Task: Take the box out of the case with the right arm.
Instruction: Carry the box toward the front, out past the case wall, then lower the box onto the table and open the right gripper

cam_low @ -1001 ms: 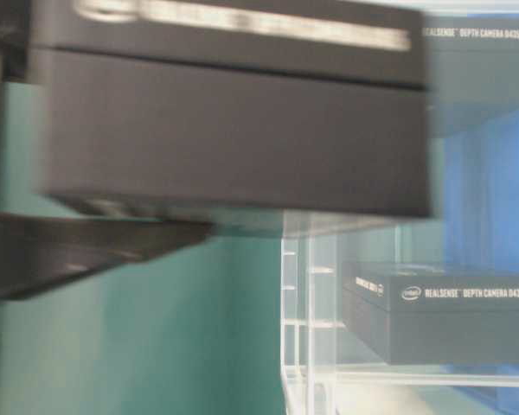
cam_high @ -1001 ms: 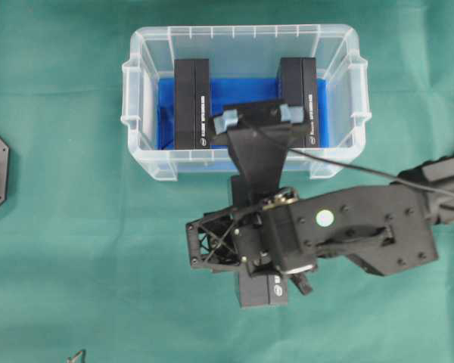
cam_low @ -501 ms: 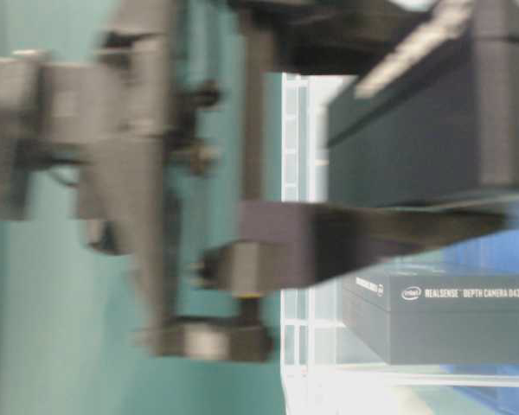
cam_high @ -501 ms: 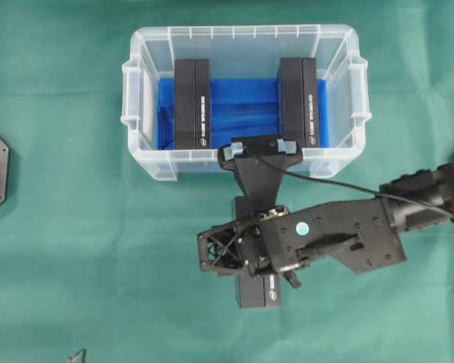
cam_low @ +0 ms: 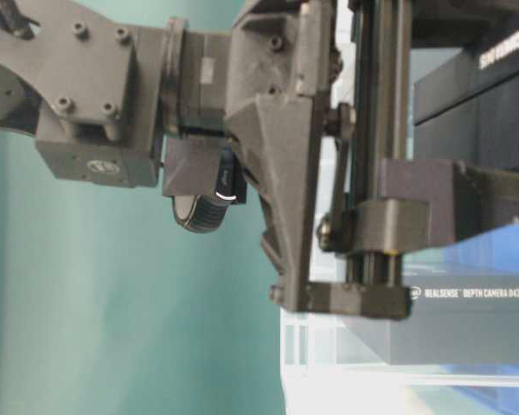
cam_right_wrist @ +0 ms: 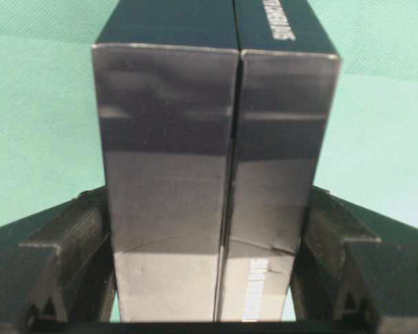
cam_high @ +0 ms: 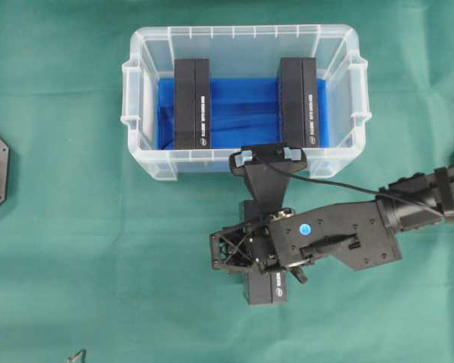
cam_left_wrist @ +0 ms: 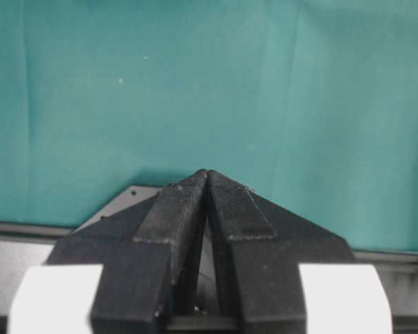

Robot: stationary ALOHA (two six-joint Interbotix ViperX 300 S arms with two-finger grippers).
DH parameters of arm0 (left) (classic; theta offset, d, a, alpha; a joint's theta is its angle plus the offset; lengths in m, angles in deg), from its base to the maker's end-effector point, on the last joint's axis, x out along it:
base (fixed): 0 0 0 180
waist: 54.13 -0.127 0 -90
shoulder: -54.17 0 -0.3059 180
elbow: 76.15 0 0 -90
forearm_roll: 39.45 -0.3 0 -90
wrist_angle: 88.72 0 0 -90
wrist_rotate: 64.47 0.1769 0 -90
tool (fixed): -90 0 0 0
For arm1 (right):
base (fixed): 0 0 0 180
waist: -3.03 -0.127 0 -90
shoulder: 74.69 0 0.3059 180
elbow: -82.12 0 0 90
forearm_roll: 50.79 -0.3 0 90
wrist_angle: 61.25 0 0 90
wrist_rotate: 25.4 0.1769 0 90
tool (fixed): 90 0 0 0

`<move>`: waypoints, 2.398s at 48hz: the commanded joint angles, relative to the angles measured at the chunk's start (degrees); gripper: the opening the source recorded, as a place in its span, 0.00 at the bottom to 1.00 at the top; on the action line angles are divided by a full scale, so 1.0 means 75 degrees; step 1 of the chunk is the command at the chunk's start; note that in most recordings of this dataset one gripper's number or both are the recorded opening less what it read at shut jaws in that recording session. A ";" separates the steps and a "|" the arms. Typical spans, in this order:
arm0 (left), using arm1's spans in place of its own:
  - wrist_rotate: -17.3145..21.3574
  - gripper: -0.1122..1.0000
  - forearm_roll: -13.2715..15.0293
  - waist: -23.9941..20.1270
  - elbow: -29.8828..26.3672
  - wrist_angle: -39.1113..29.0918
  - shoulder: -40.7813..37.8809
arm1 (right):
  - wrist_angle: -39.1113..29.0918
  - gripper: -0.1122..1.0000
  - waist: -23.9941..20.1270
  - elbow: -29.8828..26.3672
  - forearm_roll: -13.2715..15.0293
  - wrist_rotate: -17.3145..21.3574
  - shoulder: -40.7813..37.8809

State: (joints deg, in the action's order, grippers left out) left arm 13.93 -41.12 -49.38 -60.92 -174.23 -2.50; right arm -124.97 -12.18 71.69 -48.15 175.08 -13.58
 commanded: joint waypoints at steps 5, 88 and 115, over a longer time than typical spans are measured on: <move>-0.0012 0.10 -0.0012 -0.0023 -0.0176 0.0047 -0.0023 | 0.0141 0.68 0.0047 -0.0082 -0.0012 0.0012 0.0199; -0.0012 0.10 -0.0012 -0.0023 -0.0187 0.0035 -0.0012 | -0.2355 0.90 0.0094 -0.1641 0.0352 0.0059 0.0891; -0.0012 0.10 -0.0012 -0.0023 -0.0187 0.0023 -0.0023 | -0.2414 0.89 0.0129 -0.1348 0.0281 -0.0281 0.1172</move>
State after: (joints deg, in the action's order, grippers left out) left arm 13.93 -41.12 -49.38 -60.92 -174.23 -2.41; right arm -143.42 -10.95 61.05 -45.78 172.97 -8.48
